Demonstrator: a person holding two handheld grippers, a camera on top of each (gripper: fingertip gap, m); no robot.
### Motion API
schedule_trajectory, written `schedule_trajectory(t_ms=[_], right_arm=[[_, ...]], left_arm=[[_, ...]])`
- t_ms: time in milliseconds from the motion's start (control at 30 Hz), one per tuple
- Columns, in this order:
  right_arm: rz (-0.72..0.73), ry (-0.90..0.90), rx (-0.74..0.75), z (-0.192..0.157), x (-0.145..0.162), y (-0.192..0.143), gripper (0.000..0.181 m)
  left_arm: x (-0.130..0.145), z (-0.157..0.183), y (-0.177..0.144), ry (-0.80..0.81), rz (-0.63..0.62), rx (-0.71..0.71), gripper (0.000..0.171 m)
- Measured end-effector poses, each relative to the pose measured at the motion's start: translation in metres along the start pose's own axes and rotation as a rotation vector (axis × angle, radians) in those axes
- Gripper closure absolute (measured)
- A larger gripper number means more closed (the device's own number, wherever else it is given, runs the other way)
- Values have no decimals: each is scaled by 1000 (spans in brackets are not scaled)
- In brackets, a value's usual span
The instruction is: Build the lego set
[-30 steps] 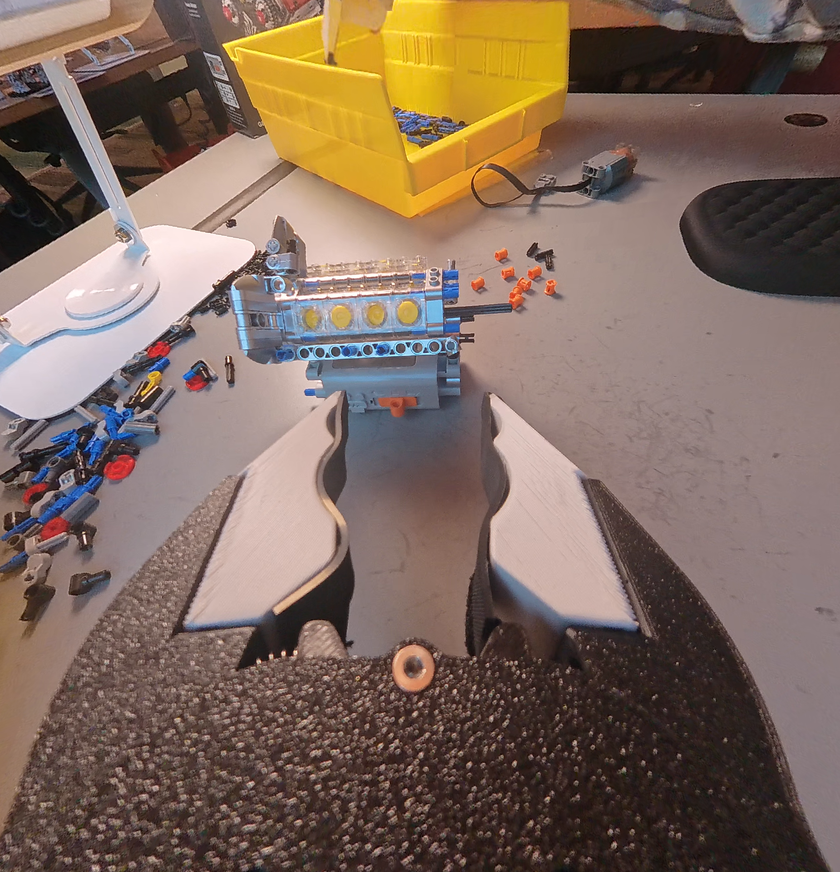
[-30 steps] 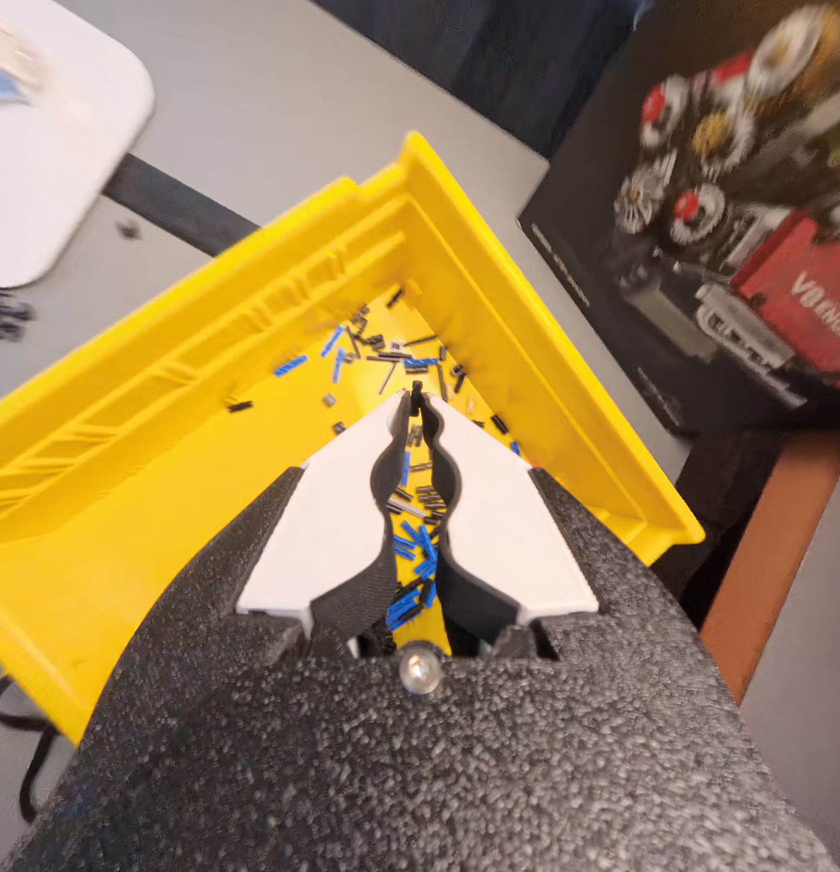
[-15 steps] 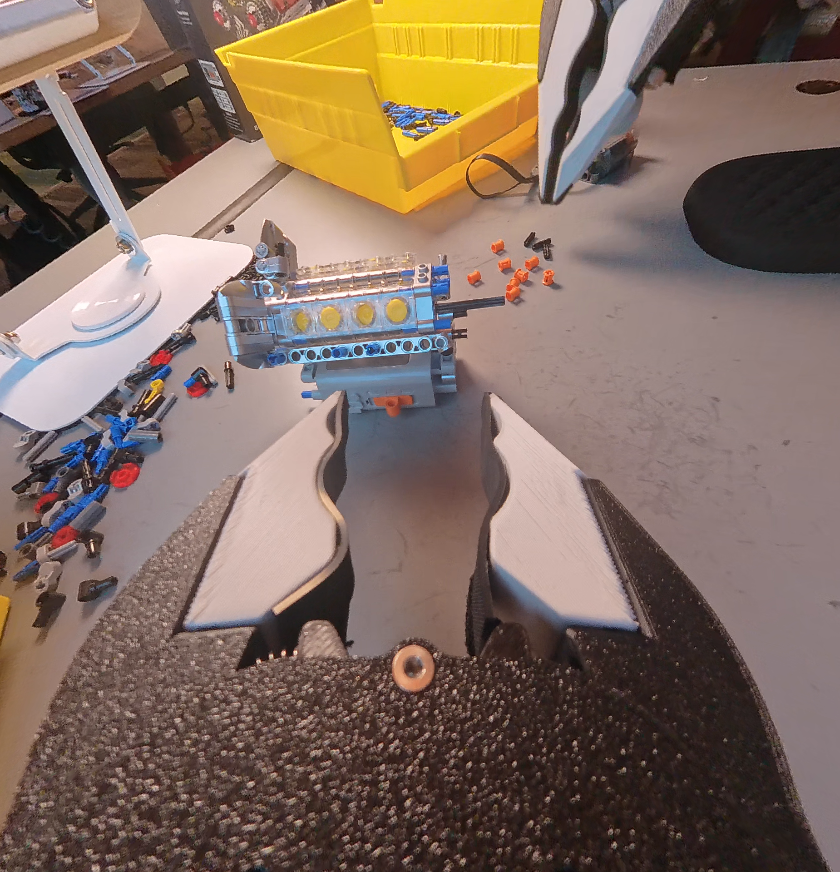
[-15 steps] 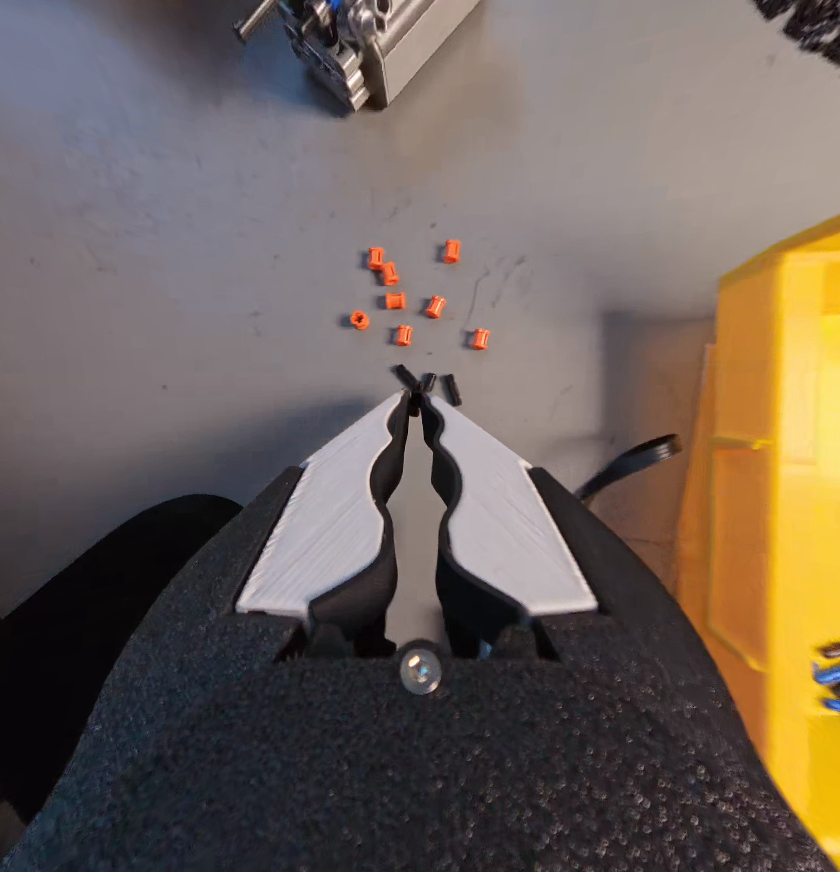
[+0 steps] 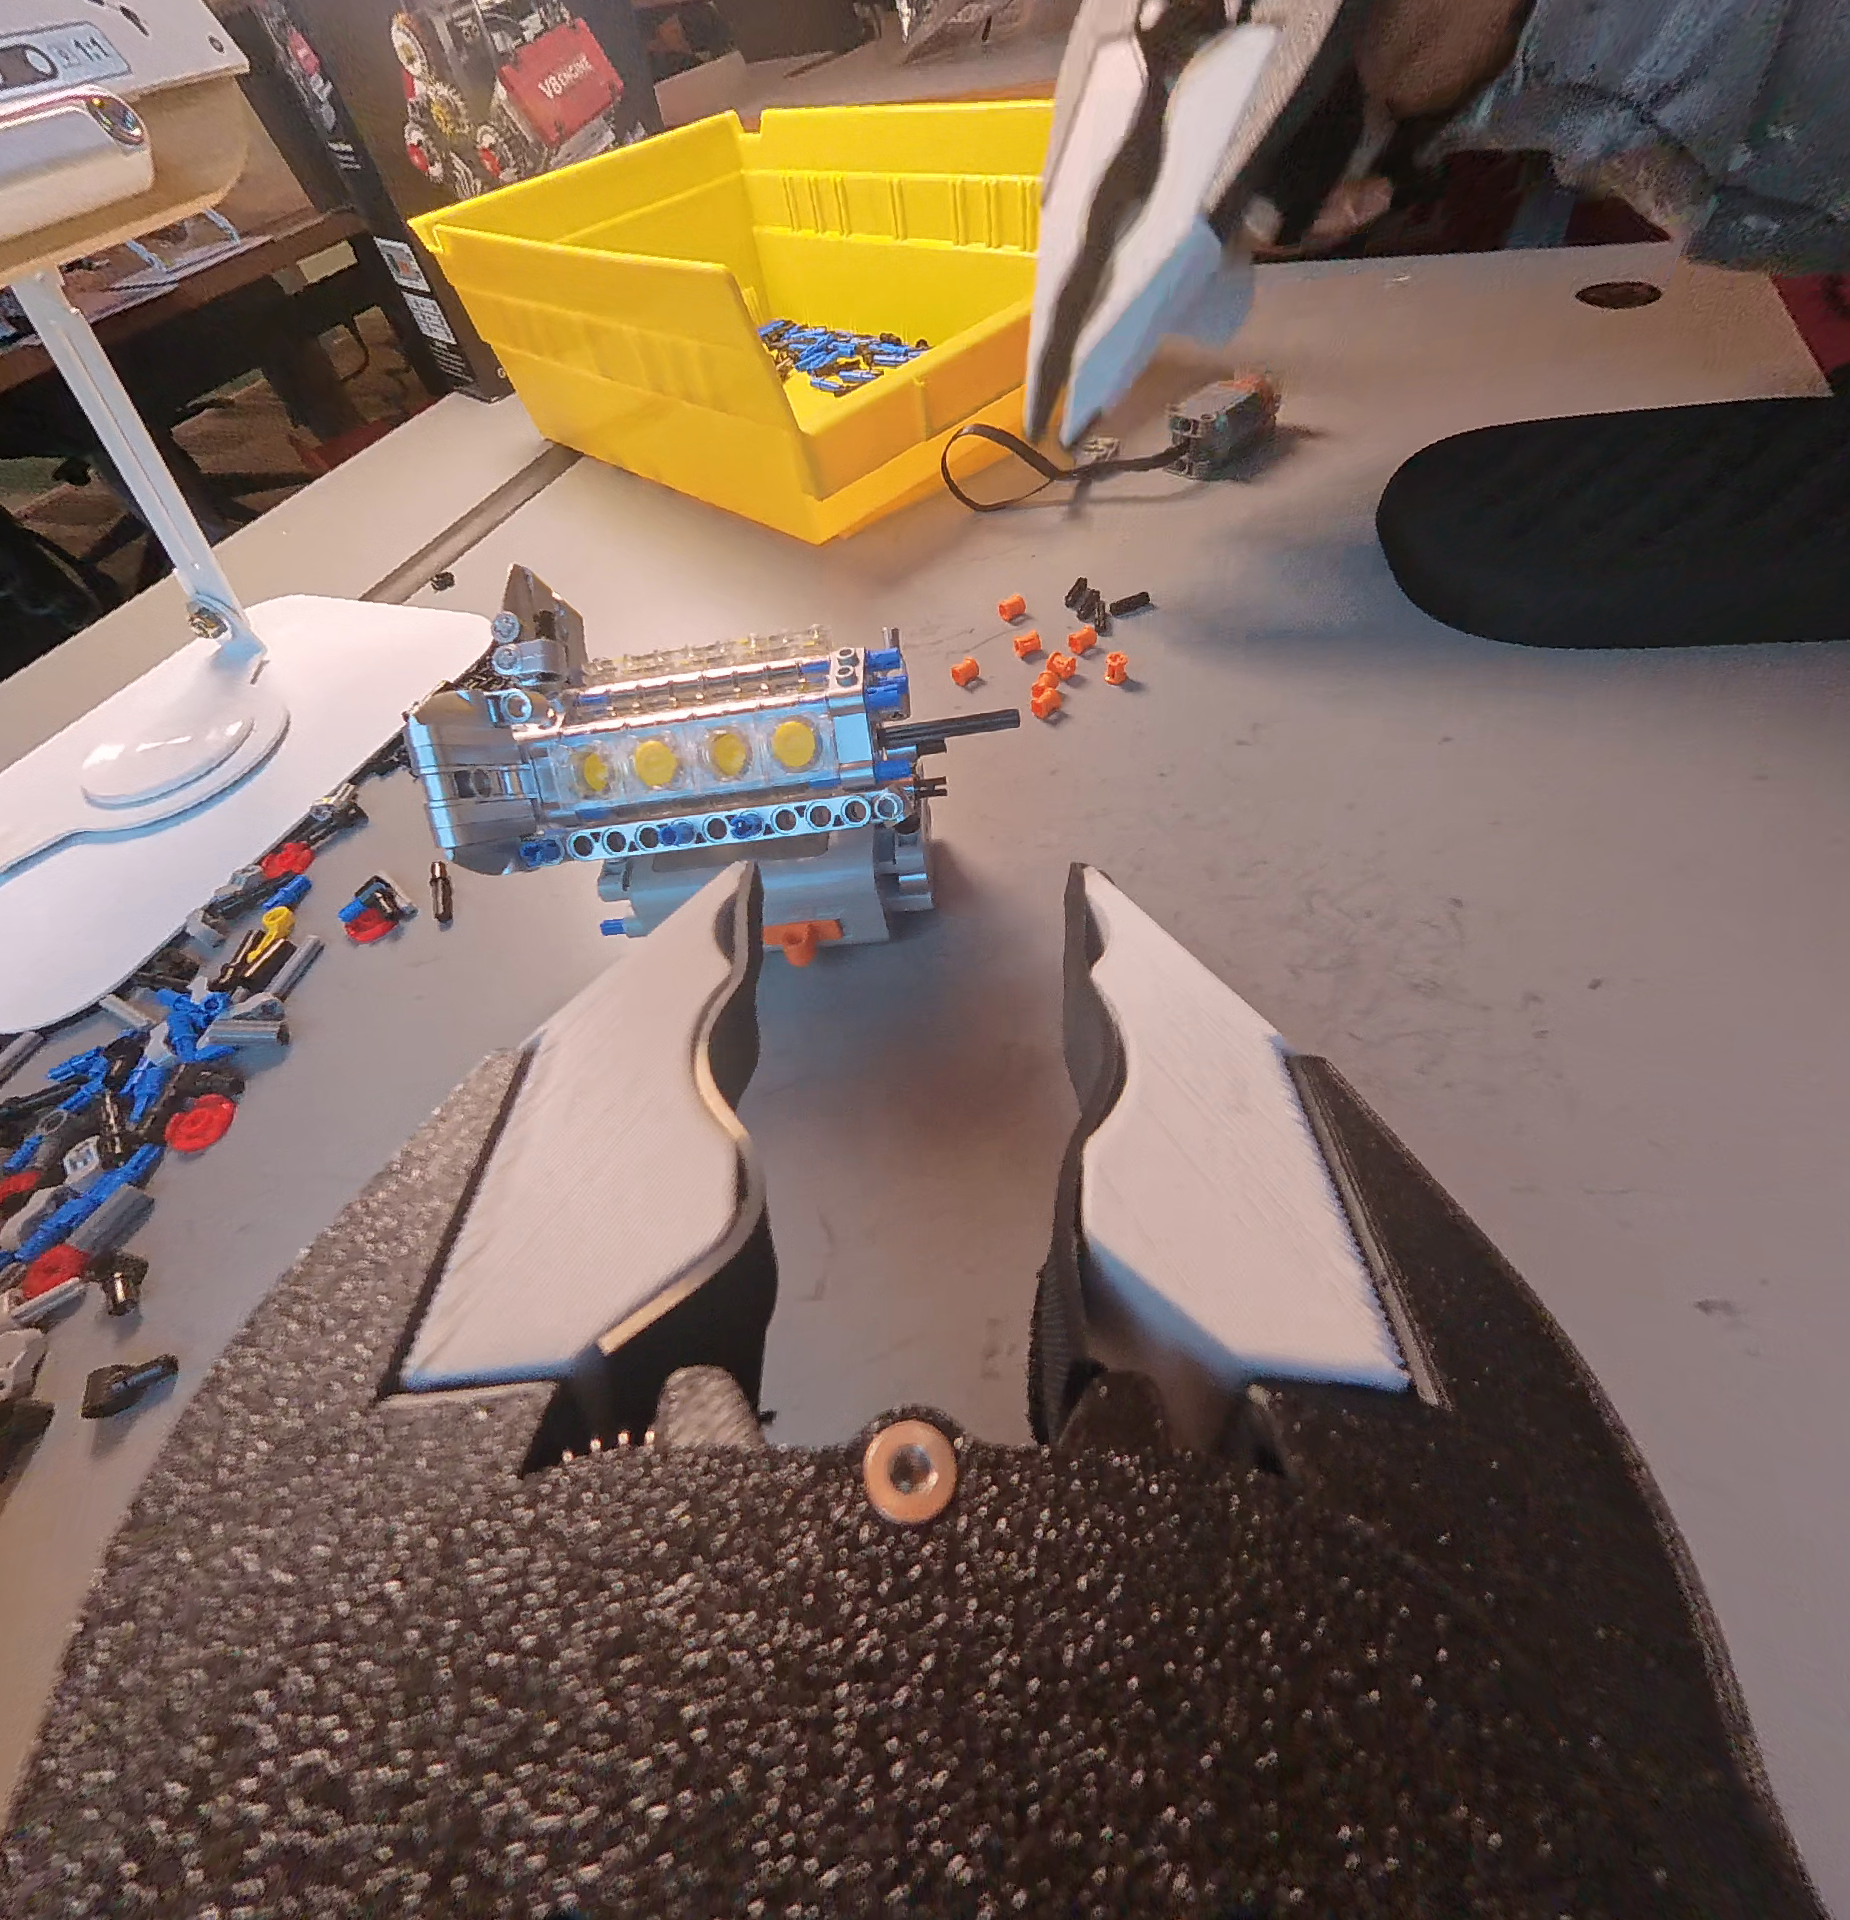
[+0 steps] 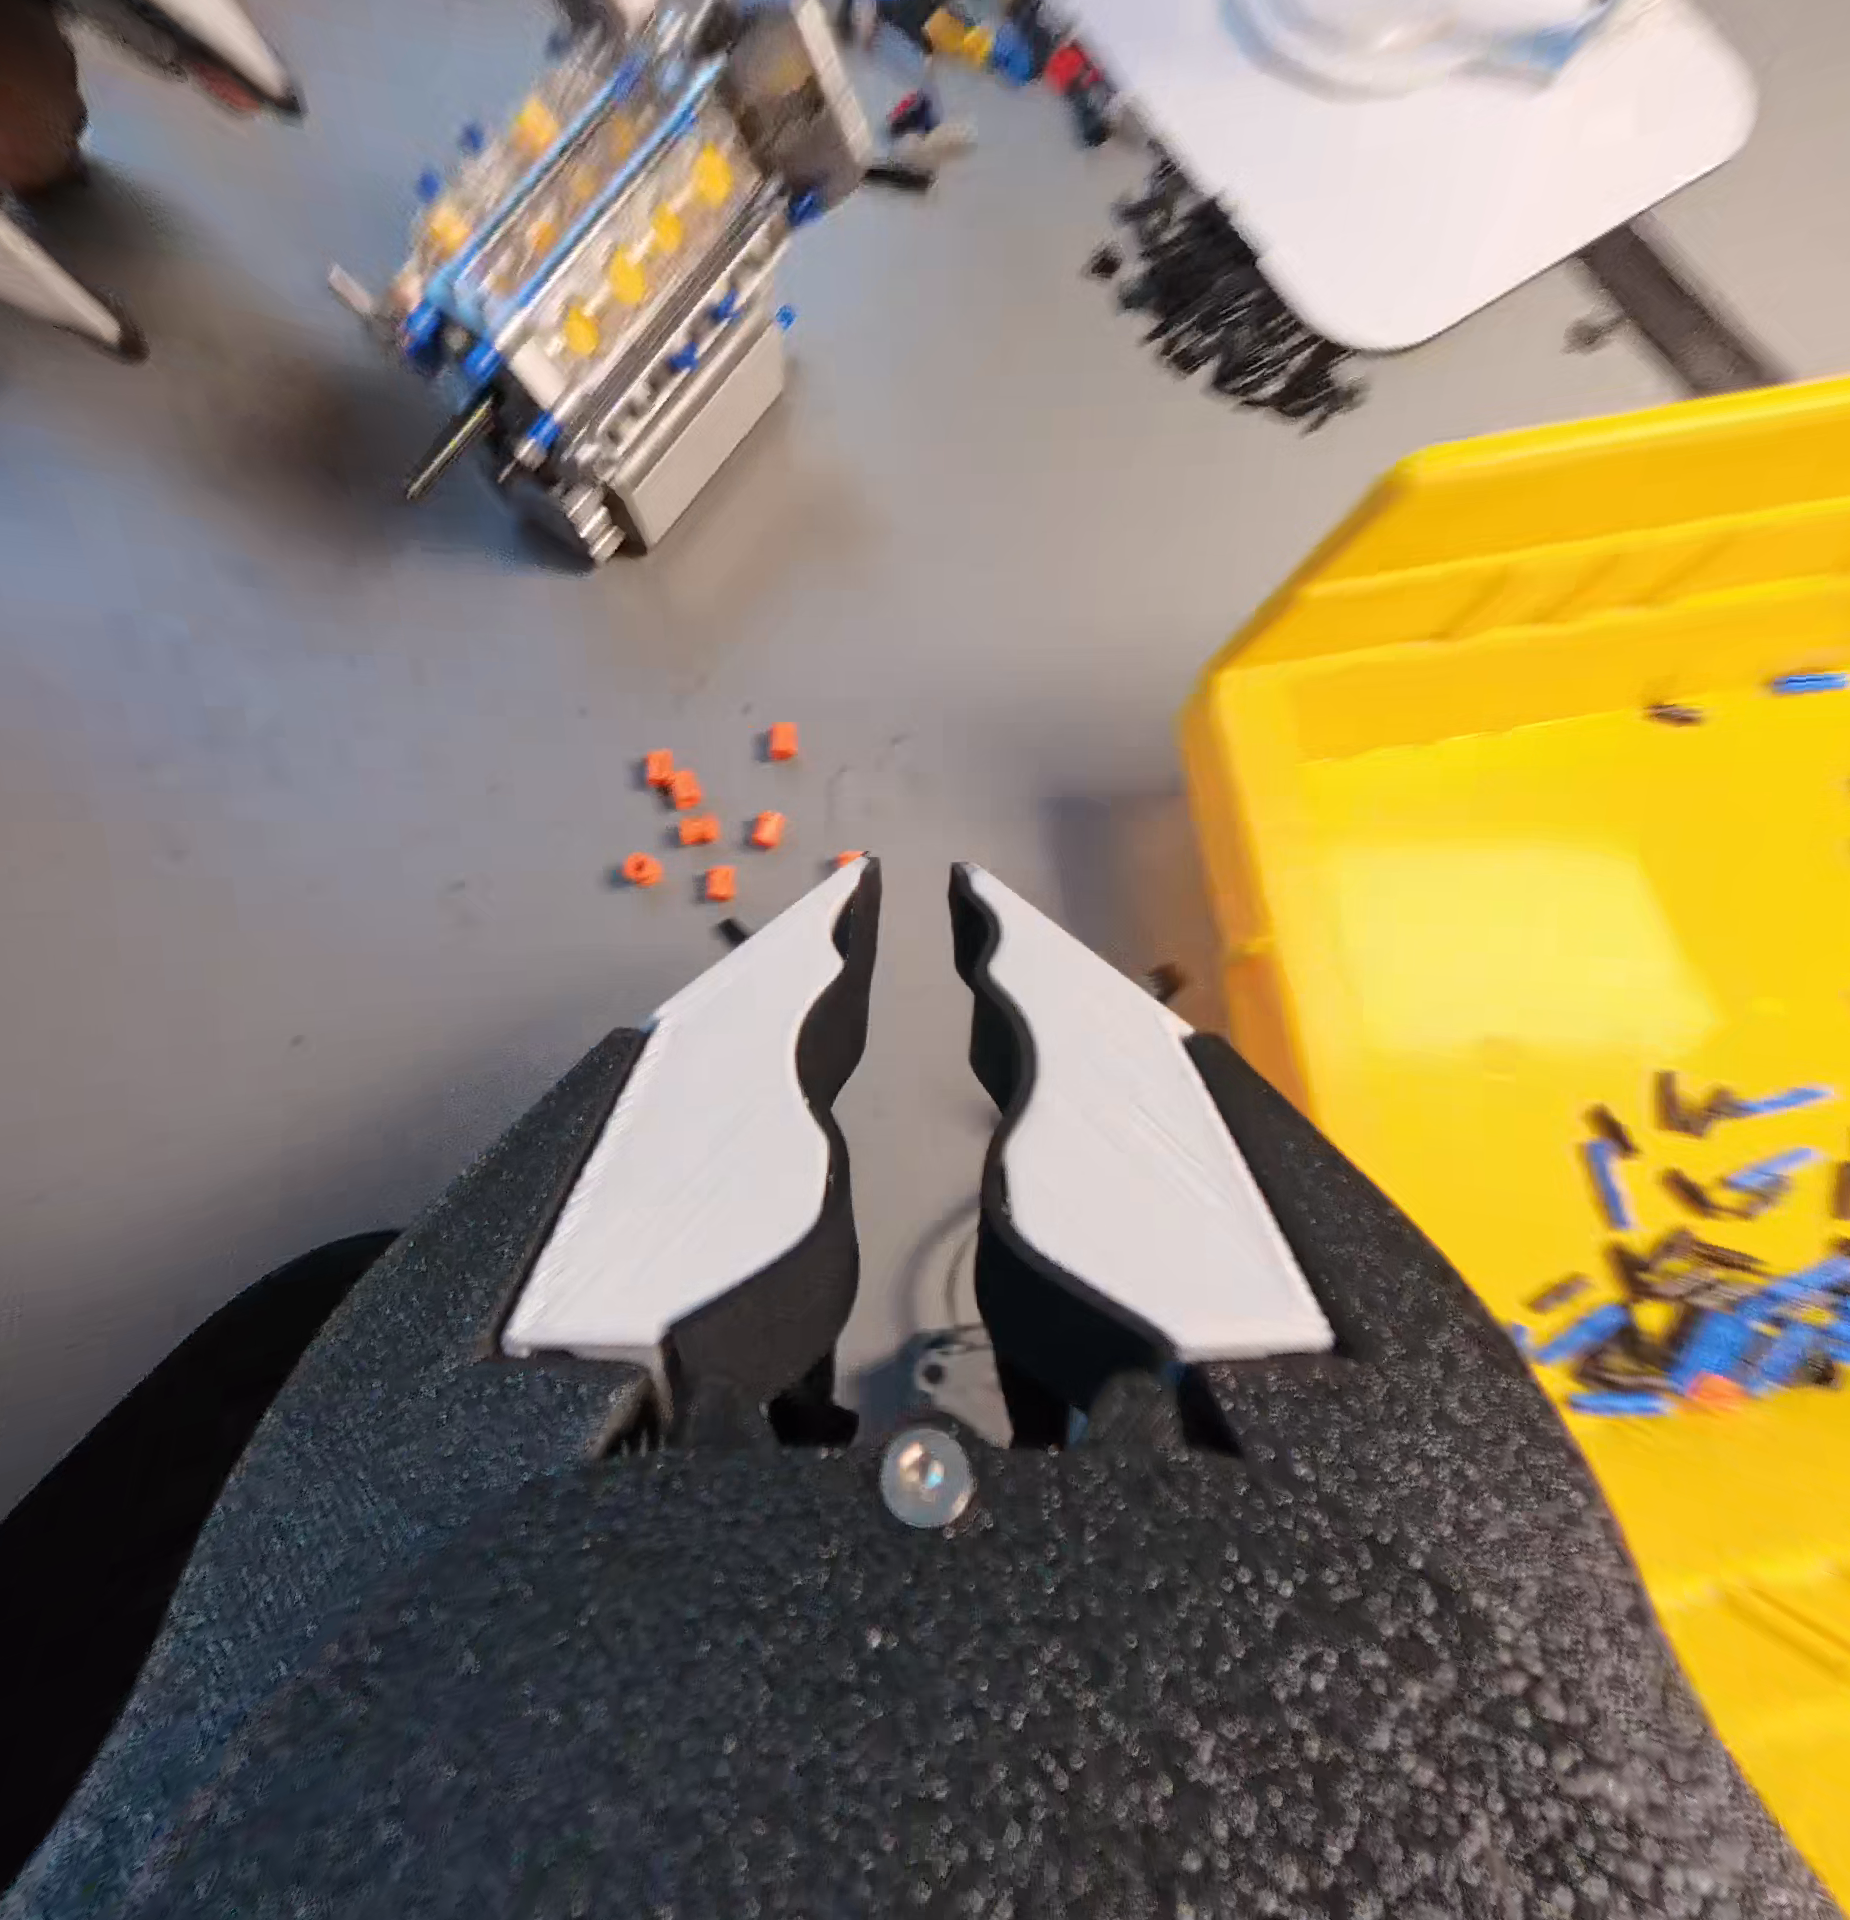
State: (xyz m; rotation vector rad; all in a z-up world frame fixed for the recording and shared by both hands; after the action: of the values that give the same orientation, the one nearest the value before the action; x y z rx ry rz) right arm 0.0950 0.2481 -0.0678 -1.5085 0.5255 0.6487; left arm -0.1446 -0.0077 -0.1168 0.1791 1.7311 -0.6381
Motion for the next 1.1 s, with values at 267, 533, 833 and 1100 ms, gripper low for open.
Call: schedule_trajectory(t_ms=[267,533,833,1100], right_arm=[[23,72,377,125,-38,-56,167],[-390,120,542,245,-20,-5,167],[-847,20,560,296,9,40,181],[-953,30,508,299,18,49,181]], left_arm=[[-4,9,3,-24,19,41,112],[-6,13,6,-39,17,60,111],[-4,4,3,-84,26,62,111],[-5,-2,1,-142,50,76,111]])
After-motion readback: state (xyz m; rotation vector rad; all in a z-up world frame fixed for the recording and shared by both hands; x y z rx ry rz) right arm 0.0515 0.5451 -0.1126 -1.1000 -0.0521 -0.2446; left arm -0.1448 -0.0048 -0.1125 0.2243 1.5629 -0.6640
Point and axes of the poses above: each gripper's, where its closed fingertips meet, y out along the fingers, x out of its underside, z = x × y across the jaws, the point moved 10 cm from there along -y, back along the fingers, and after that the axes turned 1 degree about z, right-handed, at the moved point
